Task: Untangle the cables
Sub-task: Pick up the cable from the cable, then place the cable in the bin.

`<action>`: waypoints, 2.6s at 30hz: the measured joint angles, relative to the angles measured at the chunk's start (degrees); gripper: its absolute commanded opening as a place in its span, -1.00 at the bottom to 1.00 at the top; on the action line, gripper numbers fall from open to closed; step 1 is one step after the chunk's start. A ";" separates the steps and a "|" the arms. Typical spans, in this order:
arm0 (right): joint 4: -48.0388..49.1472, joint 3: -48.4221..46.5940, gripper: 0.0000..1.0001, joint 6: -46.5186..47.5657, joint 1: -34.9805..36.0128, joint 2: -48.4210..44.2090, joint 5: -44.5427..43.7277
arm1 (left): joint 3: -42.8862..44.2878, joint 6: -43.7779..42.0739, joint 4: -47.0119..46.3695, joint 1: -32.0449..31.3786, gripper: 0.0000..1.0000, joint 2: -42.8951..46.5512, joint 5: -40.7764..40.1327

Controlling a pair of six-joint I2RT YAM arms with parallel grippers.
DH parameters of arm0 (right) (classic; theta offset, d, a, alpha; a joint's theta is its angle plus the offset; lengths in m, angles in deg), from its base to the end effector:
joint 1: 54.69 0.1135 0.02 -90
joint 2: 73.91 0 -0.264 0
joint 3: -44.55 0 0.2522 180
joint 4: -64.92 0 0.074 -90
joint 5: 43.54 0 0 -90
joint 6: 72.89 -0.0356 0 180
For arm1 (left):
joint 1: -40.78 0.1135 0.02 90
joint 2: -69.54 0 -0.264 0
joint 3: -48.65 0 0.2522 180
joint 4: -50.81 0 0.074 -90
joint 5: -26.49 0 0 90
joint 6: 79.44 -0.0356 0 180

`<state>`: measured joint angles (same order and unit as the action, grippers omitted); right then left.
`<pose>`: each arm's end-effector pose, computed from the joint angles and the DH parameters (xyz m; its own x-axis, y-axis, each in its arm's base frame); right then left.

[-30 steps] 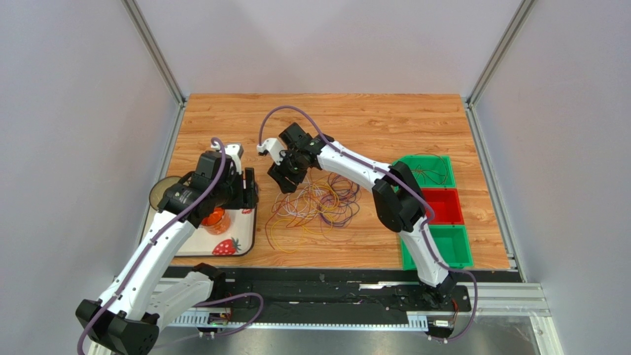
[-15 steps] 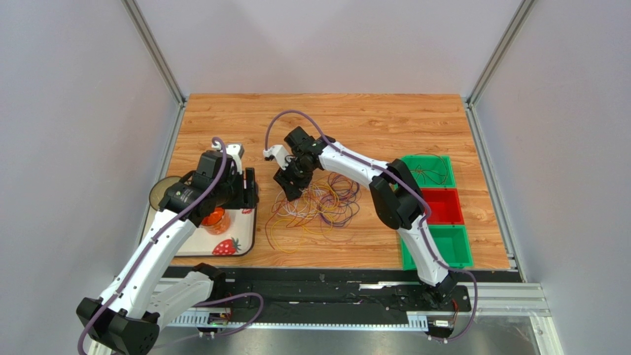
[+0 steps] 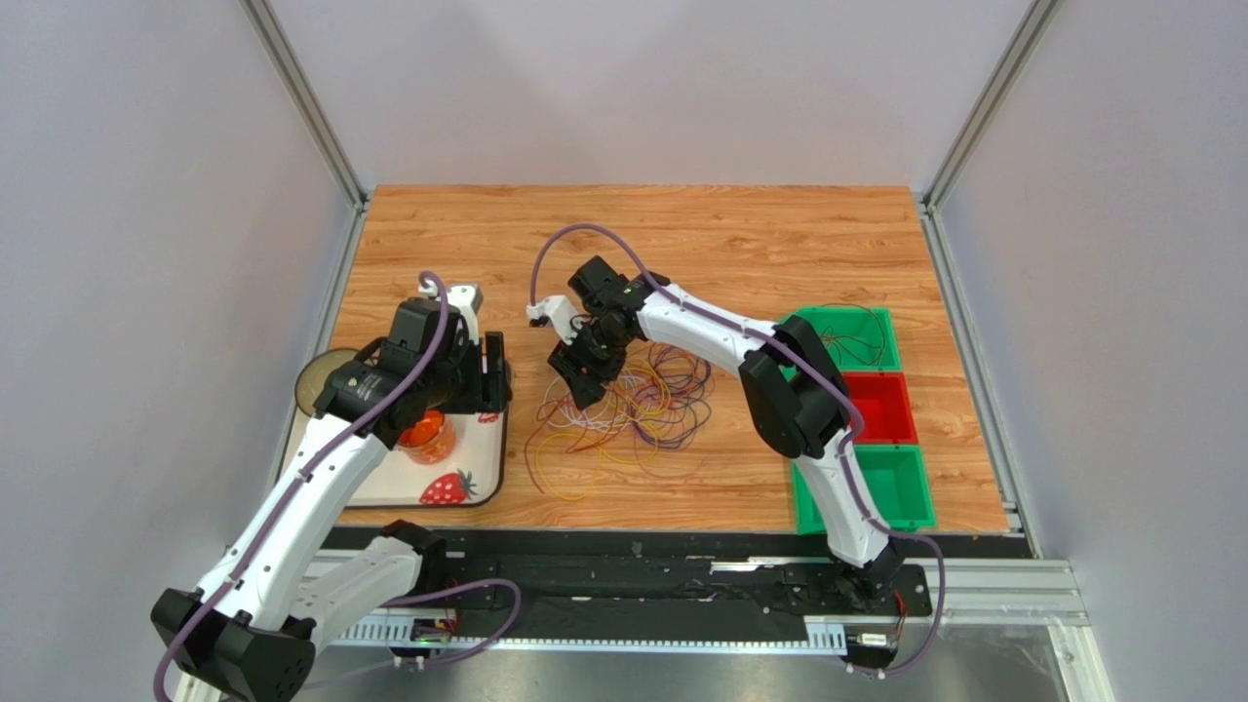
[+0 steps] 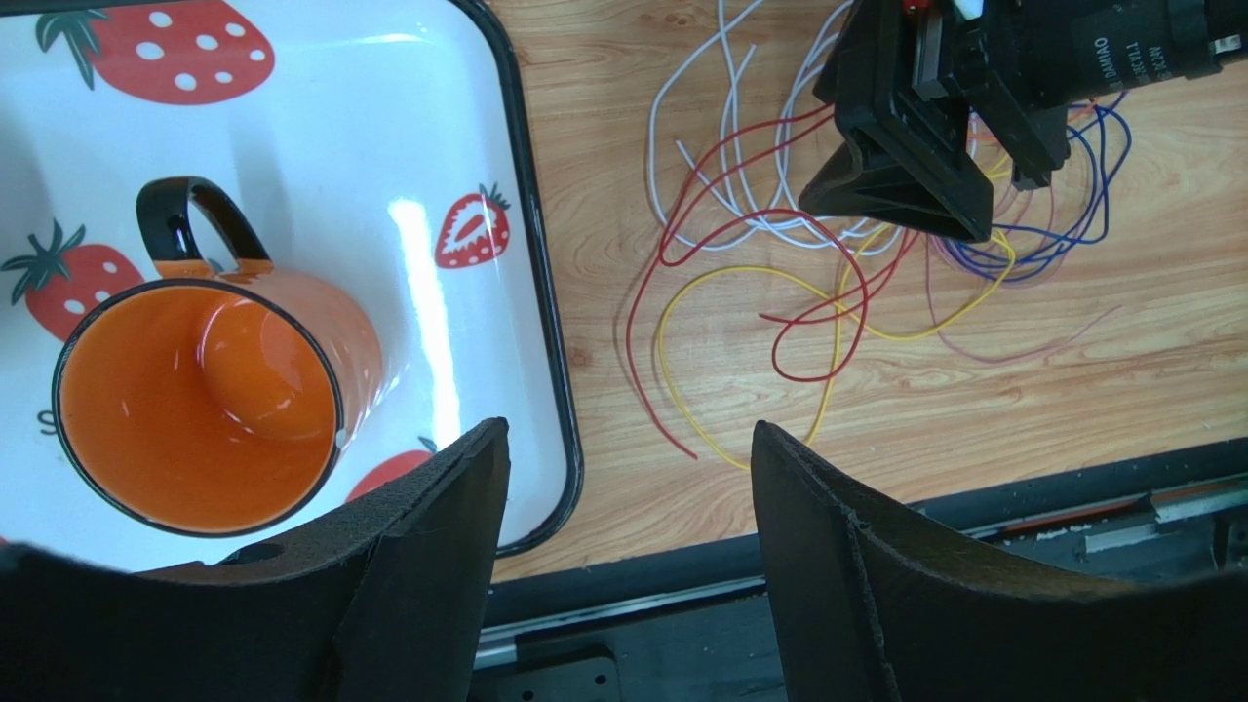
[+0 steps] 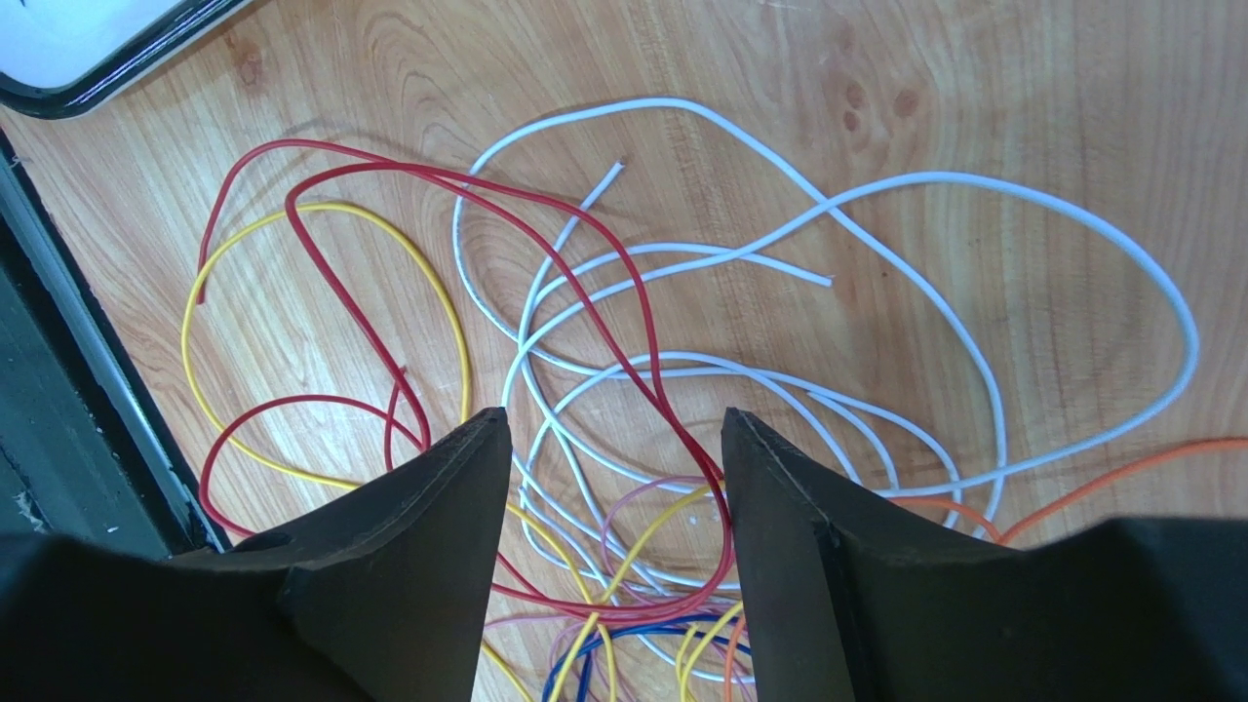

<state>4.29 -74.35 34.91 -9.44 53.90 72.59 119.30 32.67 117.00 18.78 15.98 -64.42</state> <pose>0.3184 0.3434 0.1837 -0.4000 -0.7933 -0.4590 -0.9119 0.2943 0.2860 0.1634 -0.0654 0.3172 -0.7866 -0.0881 -0.6111 0.0743 0.9691 -0.2353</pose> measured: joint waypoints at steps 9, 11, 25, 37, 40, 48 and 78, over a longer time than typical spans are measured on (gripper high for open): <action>0.26 0.31 0.04 -0.39 2.40 -0.02 -1.68 | 0.00 0.00 0.00 0.00 0.40 0.13 0.02; 0.26 0.33 0.02 -0.46 2.75 -0.02 -2.25 | 0.00 0.00 0.00 0.00 0.40 0.15 0.02; 1.11 1.29 -0.69 -0.94 3.06 0.00 -6.69 | 0.00 0.00 0.00 0.02 0.40 0.17 0.02; 2.21 1.36 -1.00 -1.51 3.91 0.00 -10.25 | 0.00 -0.02 0.00 0.00 0.40 0.48 0.02; 2.14 1.36 -1.00 -1.95 4.07 -0.09 -10.80 | 0.00 -0.02 -0.02 0.02 0.40 0.74 0.02; 1.68 0.02 -1.00 -5.68 4.20 -4.48 -13.99 | 0.00 -0.11 -0.04 0.02 0.40 1.20 0.02; 1.97 -0.35 -1.00 -22.77 -7.91 -25.86 -35.60 | -0.26 -0.48 -1.07 0.02 0.40 4.50 2.19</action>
<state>6.26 -74.70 12.13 -17.35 28.04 36.98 119.03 32.19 115.92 18.80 20.49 -62.23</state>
